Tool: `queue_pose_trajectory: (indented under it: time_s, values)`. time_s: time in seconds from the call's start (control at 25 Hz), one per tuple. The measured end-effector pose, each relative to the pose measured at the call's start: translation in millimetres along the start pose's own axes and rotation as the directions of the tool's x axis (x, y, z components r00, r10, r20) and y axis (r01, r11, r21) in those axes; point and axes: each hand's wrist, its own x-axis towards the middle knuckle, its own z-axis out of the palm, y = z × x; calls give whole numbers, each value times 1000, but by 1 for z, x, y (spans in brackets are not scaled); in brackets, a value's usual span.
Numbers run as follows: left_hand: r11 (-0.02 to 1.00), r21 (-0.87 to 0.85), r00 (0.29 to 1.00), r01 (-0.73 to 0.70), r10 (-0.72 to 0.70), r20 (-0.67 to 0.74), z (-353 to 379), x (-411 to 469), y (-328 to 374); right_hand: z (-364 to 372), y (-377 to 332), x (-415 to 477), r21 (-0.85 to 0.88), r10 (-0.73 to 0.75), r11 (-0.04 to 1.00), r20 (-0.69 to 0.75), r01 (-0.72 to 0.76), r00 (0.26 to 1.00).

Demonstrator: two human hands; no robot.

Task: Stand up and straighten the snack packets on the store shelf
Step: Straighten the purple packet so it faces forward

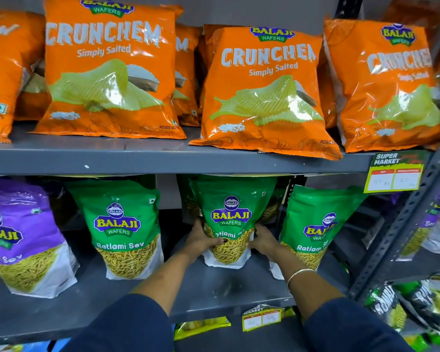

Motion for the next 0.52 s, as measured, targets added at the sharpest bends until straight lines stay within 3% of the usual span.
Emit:
queue_pose_trajectory:
  time_s: [0.08, 0.16, 0.24, 0.32, 0.4, 0.52]
  values:
    - [998, -54, 999, 12, -10, 42, 5, -2, 0, -3, 0, -4, -110, 107, 989, 64, -100, 992]
    - [1000, -23, 998, 14, -13, 62, 7, -5, -2, -2, -5, -11, -434, 276, 879, 127, -197, 953]
    - [995, 72, 994, 62, -68, 88, 2, -11, -8, 5, -16, -19, -676, 530, 693, 240, -252, 813]
    - [972, 189, 978, 137, -164, 132, -12, -24, -13, 22, -29, -22, -729, 686, 625, 341, -280, 643]
    - [938, 262, 944, 226, -277, 180, -35, -40, -18, 52, -40, -17, -761, 705, 615, 414, -206, 575]
    - [860, 370, 885, 351, -433, 168, -89, -68, -29, 113, -62, -20, -704, 560, 710, 587, 27, 585]
